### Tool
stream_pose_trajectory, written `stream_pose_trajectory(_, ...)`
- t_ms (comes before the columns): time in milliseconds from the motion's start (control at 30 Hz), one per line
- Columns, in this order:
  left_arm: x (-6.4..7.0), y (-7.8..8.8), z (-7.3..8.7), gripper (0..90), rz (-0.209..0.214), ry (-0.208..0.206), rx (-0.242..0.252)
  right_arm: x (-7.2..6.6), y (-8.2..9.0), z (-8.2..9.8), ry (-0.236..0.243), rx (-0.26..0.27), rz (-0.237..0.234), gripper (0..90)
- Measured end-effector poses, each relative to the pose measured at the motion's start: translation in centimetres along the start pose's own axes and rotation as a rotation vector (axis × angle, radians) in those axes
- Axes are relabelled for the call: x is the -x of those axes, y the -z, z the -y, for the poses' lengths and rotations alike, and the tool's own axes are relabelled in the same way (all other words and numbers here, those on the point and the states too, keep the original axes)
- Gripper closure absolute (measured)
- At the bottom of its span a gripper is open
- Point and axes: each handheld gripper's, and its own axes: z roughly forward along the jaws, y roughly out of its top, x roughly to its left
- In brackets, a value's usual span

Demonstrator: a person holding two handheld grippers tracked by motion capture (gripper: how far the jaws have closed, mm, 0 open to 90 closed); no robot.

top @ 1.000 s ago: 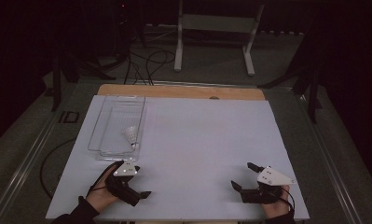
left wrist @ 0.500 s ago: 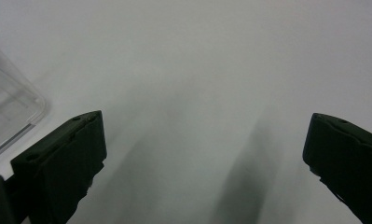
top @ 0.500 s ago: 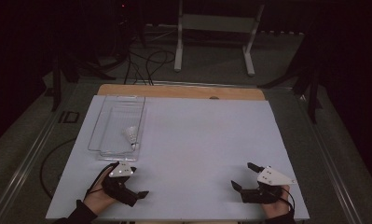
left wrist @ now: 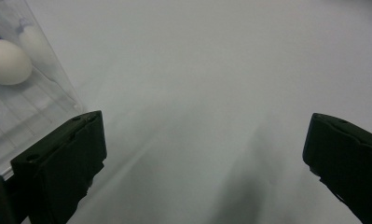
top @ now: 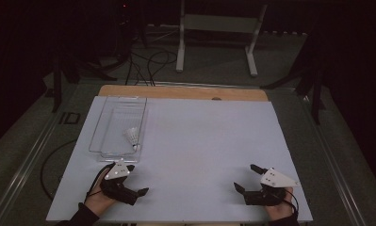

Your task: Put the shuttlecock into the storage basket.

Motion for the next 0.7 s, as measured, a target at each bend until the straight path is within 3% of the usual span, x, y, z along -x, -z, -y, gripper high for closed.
stream_pose_trajectory(100,-0.06,-0.18,0.18,0.2,0.002,-0.008,-0.018,0.00,-0.01,0.01,-0.001,-0.001,0.000,9.9)
stream_pose_trajectory(533,-0.12,0.02,0.20,0.2,0.035,-0.013,0.007,0.00,-0.12,0.07,-0.001,-0.008,-0.005,9.9)
stream_pose_trajectory(700,-0.03,0.05,0.14,0.2,0.026,-0.021,0.005,-0.01,-0.15,0.09,0.001,-0.010,-0.006,10.0)
